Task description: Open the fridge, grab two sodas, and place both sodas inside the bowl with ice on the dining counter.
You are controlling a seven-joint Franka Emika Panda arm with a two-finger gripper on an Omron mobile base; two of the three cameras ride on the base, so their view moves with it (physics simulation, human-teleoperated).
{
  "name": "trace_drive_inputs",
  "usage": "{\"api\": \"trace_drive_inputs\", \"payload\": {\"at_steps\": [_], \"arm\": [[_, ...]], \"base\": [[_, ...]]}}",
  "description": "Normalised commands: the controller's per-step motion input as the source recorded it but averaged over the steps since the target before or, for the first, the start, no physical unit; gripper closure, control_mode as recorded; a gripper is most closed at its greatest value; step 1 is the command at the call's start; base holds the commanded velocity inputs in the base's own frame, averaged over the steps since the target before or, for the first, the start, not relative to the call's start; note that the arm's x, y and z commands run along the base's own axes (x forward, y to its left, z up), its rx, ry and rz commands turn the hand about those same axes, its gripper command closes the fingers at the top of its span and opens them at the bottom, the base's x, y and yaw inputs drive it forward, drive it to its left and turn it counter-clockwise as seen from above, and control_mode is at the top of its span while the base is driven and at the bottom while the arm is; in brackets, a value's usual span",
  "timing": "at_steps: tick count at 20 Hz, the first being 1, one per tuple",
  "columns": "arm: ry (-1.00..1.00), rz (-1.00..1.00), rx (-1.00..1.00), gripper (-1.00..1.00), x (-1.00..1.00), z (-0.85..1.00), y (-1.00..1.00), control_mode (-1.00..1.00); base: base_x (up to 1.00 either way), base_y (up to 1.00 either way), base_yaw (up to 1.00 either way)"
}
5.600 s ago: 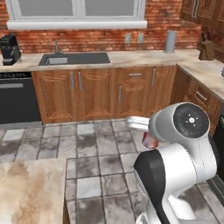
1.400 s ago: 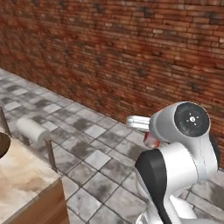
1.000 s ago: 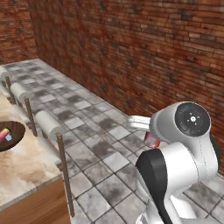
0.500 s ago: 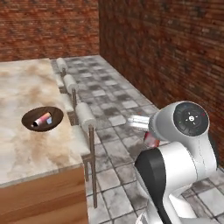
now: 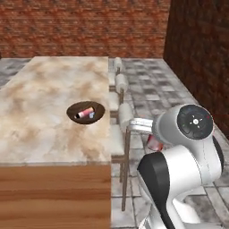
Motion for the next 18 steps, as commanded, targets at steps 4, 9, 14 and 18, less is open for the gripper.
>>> {"api": "trace_drive_inputs", "payload": {"at_steps": [4,9,14,18], "arm": [[0.0,0.0,0.0,1.0,0.0,0.0,0.0,1.0],[0.0,0.0,0.0,1.0,0.0,0.0,0.0,1.0],[0.0,0.0,0.0,1.0,0.0,0.0,0.0,1.0],[0.0,0.0,0.0,1.0,0.0,0.0,0.0,1.0]], "base": [[0.46,-0.25,0.54],[0.4,-0.26,0.54],[0.26,-0.37,0.52],[0.15,-0.59,0.45]]}}
